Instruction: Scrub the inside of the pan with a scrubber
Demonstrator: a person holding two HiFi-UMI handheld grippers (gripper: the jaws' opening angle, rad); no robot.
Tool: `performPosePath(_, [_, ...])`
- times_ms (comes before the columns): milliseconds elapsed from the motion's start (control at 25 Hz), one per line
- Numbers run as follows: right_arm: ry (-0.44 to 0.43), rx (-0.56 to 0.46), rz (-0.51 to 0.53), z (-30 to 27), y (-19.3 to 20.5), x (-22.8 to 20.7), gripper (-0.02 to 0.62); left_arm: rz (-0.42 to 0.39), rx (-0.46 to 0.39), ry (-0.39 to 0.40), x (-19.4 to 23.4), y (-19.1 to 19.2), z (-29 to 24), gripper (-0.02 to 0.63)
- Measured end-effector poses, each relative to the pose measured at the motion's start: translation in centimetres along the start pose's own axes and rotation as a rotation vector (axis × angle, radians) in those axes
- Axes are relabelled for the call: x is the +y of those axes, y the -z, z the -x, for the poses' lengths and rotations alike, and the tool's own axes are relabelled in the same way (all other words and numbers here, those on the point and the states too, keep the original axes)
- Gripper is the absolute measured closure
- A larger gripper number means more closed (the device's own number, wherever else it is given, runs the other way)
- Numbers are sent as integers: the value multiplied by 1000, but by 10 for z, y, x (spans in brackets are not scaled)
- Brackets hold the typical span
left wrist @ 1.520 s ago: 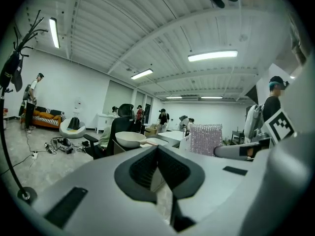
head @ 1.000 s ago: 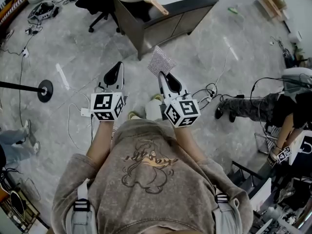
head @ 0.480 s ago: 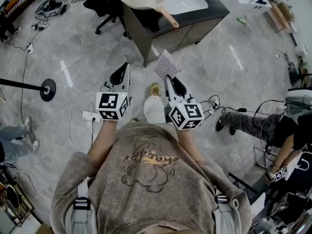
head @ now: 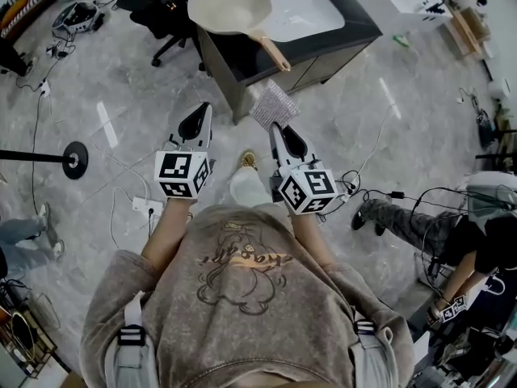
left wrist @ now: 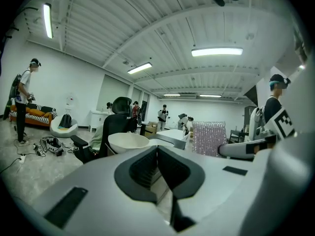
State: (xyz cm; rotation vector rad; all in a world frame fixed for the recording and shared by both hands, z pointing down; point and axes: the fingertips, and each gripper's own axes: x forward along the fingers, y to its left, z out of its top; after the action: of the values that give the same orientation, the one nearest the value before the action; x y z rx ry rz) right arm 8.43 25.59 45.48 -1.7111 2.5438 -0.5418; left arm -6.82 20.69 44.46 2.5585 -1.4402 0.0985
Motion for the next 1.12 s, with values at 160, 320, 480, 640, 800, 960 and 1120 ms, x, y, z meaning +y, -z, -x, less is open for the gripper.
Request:
performPosePath(160, [-27, 1, -5, -30, -22, -21, 515, 0, -3, -23, 10, -18, -34, 589])
performPosePath(320, [-69, 1, 1, -57, -43, -39, 515, 8, -10, -54, 16, -29, -62, 589])
performPosePath(480, [-120, 7, 9, -83, -63, -62, 515, 14, -17, -92, 18, -39, -92, 589])
performPosePath(640, [-175, 30, 7, -109, -79, -82, 515, 32, -21, -149, 26, -48, -119, 589])
performPosePath(800, [-191, 45, -1, -130, -84, -100, 515, 43, -30, -176, 33, -53, -141, 589])
performPosePath(960, [-208, 52, -14, -150, -89, -110, 515, 42, -14, -206, 44, -53, -154, 589])
performPosePath(1120, [-216, 65, -39, -170, -88, -114, 515, 37, 3, -220, 59, -55, -165, 589])
